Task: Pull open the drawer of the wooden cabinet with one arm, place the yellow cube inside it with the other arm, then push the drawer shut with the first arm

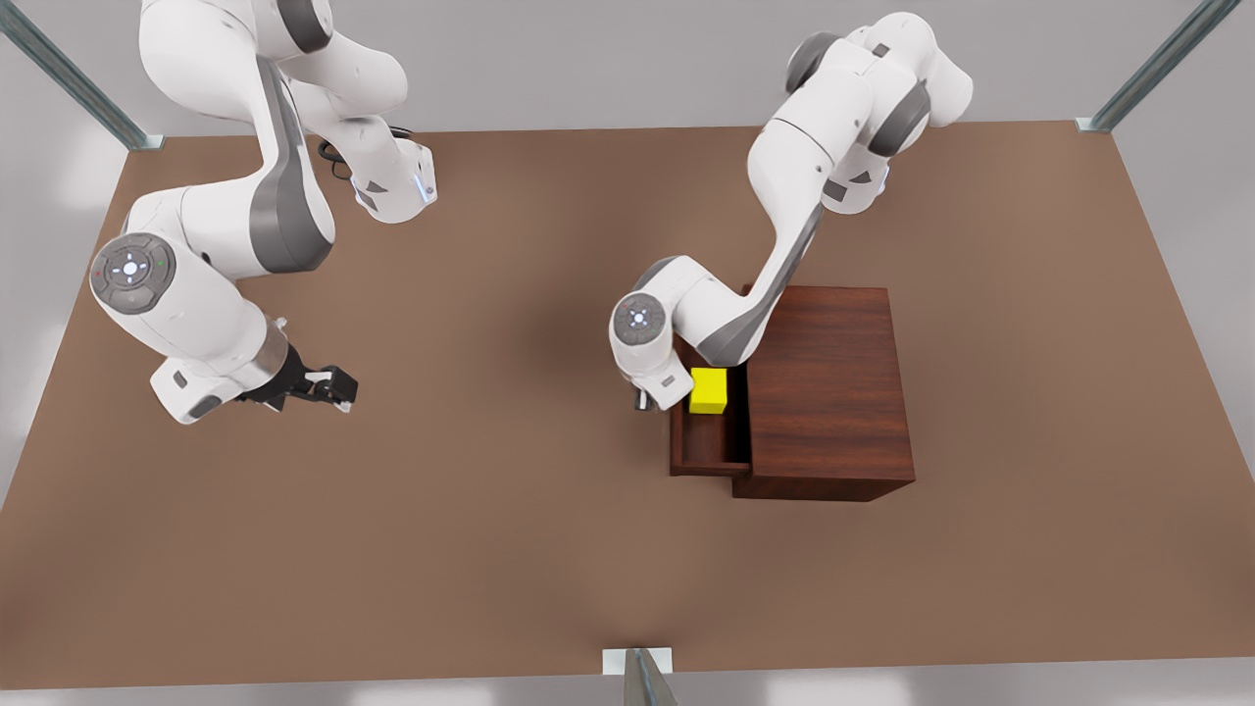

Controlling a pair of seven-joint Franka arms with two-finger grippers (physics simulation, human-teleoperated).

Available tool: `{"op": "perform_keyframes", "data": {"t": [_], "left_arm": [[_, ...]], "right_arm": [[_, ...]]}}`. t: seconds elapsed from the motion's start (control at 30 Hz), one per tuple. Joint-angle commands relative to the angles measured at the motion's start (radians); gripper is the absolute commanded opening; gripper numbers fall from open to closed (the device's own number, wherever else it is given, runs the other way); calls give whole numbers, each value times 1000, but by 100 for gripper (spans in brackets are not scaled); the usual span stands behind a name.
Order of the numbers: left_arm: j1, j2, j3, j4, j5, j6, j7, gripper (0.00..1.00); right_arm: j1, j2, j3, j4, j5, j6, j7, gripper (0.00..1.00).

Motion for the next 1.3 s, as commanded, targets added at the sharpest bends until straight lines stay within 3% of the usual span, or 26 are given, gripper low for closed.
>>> {"op": "perform_keyframes", "data": {"t": [0.0, 0.67, 1.13, 1.27], "left_arm": [[5, -7, 0, -6, 0, -34, -28, 21], [143, -40, 5, -6, -2, -183, 300, 21], [165, -41, 5, -6, -2, -187, 323, 21], [165, -53, -23, 67, -108, -156, 283, 21]], "right_arm": [[0, -1, 0, 1, 2, 4, -212, 100], [6, -1, 2, 1, 2, 4, -212, 100], [4, -1, 2, 1, 2, 4, -213, 100], [6, -1, 2, 1, 3, 4, -213, 100]]}}
